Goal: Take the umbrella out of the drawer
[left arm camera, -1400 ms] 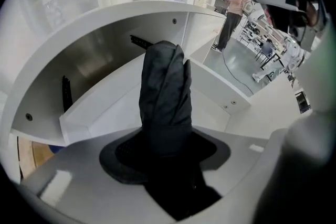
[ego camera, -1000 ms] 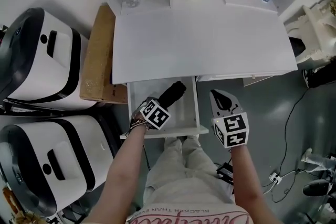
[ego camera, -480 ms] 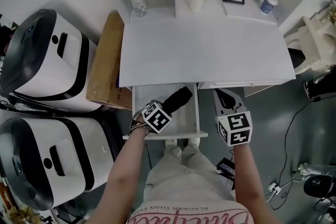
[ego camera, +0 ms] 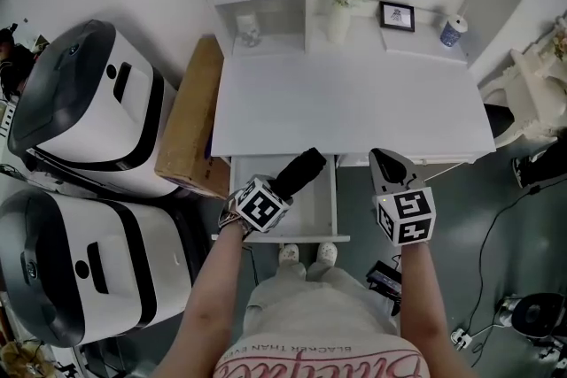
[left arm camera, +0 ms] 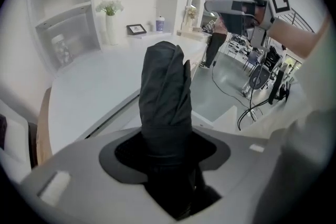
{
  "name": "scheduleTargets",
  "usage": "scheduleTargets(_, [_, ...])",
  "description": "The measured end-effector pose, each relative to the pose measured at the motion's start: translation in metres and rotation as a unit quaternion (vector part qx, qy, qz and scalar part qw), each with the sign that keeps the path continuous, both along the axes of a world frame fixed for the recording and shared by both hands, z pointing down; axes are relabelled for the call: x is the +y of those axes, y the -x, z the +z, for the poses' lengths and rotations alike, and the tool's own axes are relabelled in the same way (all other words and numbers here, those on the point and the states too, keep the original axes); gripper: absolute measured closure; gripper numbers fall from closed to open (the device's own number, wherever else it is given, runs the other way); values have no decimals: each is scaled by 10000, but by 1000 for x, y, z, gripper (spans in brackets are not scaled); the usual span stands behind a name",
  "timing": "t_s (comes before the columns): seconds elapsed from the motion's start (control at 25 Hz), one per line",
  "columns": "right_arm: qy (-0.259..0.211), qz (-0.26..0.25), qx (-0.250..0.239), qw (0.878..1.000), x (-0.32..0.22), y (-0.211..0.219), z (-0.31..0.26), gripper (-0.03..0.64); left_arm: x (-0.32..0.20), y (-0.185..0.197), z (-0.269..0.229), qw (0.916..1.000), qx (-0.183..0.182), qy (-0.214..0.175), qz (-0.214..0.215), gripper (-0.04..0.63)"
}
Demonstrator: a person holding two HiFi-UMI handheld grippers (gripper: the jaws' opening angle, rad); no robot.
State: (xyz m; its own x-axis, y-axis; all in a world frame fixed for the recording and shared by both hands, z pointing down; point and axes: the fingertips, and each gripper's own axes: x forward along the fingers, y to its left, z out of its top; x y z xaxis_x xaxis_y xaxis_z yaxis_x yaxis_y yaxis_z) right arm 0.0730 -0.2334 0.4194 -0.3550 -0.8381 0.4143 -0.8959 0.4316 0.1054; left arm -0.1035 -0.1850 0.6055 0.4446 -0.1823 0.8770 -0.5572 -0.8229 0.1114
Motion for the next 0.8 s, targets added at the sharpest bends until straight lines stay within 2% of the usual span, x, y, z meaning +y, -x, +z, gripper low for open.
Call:
scheduleTargets(0.32, [-307,-80,-21,9995,-8,2,-27,609,-14,-2,-45,9974,367,-487,-395,357])
scheduleTargets(0.48, [-482,-148,-92,9987,-12,8,-44,609,-21,0,-68,9950,413,-744,-528,356])
scheduleTargets(0.8, [-909,-253,-330,9950,-14,21,-80,609,-46,8,-122,9819,758,-1487,-891,356])
